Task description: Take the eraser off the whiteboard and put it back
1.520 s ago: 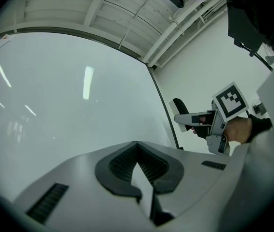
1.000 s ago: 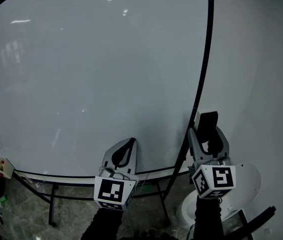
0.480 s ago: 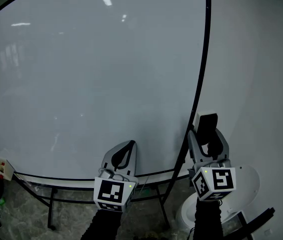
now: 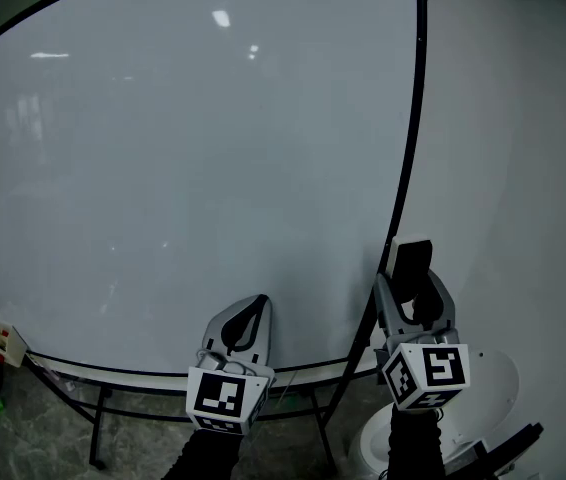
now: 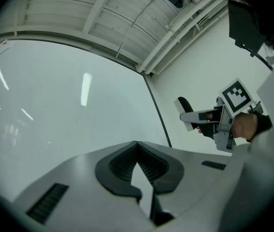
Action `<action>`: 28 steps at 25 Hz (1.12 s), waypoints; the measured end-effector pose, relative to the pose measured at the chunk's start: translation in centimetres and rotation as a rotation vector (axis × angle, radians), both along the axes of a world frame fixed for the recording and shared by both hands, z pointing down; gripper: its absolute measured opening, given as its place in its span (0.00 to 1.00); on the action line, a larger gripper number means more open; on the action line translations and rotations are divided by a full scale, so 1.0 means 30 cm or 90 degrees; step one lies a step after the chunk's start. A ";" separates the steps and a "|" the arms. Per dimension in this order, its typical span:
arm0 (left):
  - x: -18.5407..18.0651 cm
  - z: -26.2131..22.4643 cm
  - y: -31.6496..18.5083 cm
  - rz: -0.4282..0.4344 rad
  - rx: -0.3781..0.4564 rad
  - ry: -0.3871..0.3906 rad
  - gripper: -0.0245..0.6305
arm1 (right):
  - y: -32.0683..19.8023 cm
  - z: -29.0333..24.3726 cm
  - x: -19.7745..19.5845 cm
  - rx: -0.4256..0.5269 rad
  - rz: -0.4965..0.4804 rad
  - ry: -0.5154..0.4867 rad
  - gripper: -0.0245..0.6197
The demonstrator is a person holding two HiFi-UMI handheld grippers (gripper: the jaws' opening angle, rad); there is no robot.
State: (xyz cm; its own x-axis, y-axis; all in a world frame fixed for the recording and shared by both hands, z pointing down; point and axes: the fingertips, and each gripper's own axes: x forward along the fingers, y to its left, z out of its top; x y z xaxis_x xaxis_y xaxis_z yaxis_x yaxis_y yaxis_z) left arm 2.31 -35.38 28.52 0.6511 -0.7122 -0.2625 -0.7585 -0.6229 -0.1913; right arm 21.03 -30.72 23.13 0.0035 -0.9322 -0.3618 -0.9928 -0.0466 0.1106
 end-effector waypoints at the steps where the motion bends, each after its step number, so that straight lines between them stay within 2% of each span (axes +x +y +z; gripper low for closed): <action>1: 0.000 0.000 -0.004 0.000 0.000 -0.002 0.05 | -0.008 -0.004 0.000 -0.003 -0.001 0.003 0.45; 5: 0.002 0.020 -0.026 -0.004 -0.009 -0.013 0.05 | -0.051 -0.015 0.003 -0.020 -0.011 0.012 0.45; 10: 0.010 0.007 -0.049 -0.012 -0.007 -0.021 0.05 | -0.084 -0.089 0.016 -0.010 -0.013 0.033 0.45; 16: 0.037 -0.095 -0.082 -0.013 0.008 -0.008 0.05 | -0.132 -0.207 0.021 -0.002 -0.028 0.050 0.45; 28: 0.094 -0.383 -0.128 -0.035 0.091 -0.016 0.05 | -0.212 -0.388 0.015 0.018 -0.066 0.058 0.45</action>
